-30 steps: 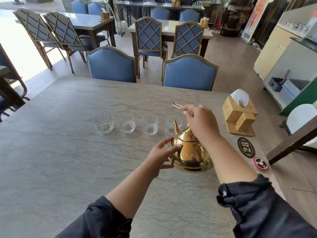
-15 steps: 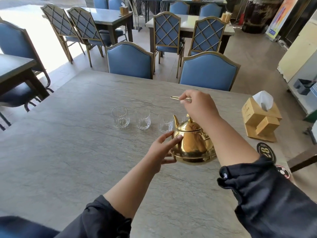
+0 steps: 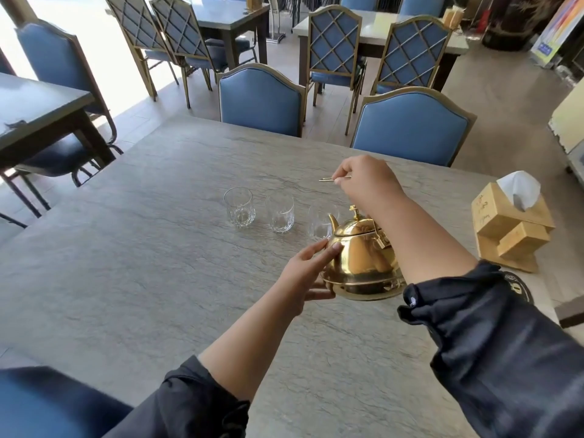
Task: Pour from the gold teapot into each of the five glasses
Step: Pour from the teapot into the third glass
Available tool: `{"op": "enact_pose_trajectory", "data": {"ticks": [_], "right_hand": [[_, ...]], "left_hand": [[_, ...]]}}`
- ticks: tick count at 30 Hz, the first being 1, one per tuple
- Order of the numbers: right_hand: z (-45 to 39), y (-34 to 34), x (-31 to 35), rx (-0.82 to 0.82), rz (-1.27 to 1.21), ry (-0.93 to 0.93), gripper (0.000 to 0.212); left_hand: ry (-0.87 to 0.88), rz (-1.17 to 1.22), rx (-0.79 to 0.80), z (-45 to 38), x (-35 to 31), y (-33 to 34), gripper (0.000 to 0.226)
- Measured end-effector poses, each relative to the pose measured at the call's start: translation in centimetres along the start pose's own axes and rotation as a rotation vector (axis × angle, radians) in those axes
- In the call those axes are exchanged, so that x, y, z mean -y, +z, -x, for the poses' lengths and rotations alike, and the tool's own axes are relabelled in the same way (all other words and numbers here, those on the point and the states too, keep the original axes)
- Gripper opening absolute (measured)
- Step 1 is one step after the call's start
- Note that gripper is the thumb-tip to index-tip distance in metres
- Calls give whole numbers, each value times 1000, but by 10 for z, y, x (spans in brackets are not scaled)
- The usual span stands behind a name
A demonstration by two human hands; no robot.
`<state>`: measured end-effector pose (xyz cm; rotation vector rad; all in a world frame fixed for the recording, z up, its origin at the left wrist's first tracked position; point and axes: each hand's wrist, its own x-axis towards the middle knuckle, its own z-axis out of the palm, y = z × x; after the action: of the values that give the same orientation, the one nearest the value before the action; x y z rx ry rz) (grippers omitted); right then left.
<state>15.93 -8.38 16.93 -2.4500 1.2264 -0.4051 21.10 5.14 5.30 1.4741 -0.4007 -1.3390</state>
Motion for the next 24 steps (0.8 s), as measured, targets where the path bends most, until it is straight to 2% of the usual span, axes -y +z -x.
{"op": "enact_pose_trajectory", "data": {"ticks": [24], "right_hand": [[-7, 4, -3, 35, 74, -35, 14]], "left_hand": [[11, 36, 7, 1, 8, 6, 57]]}}
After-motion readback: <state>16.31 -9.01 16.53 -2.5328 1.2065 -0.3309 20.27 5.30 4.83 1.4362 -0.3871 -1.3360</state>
